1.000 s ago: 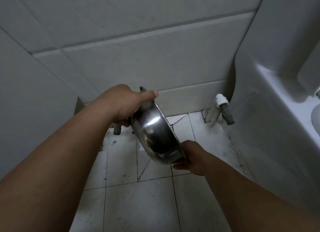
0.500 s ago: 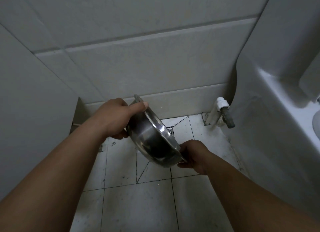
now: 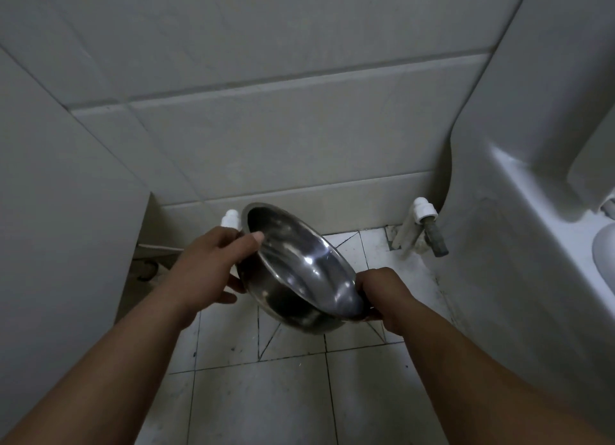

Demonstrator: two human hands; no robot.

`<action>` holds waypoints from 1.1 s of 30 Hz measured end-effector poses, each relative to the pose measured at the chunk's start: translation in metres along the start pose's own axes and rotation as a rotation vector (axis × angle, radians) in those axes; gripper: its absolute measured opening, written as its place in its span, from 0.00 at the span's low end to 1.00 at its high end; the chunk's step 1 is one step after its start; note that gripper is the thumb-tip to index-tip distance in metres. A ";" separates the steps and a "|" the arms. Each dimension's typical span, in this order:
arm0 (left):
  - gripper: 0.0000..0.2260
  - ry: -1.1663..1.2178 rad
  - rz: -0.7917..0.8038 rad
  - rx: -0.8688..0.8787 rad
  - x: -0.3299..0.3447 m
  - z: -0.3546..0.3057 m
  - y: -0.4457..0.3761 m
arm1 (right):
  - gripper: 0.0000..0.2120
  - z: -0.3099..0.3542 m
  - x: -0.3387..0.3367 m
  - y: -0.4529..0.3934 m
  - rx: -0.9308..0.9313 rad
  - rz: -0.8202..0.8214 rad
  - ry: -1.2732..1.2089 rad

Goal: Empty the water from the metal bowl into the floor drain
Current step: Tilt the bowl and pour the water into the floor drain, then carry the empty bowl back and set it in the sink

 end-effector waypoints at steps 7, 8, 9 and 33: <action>0.09 0.248 -0.035 -0.026 0.005 0.033 0.011 | 0.11 0.014 -0.021 -0.002 -0.140 -0.105 0.098; 0.09 0.270 -0.030 -0.029 0.007 0.036 0.013 | 0.11 0.015 -0.024 -0.002 -0.153 -0.108 0.106; 0.10 0.296 -0.030 -0.034 0.009 0.038 0.015 | 0.10 0.016 -0.026 -0.001 -0.167 -0.113 0.119; 0.12 0.445 -0.002 -0.269 0.025 0.056 0.023 | 0.12 0.038 -0.042 0.066 -0.503 -0.343 0.228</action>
Point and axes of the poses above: each hand's wrist, its own y-axis away from the middle knuckle, its own x-axis out of the palm, z = x × y, the point moved 1 cm from there along -y, towards the middle knuckle, and after that the axes turned 10 degrees about x, right-handed, at the moved point
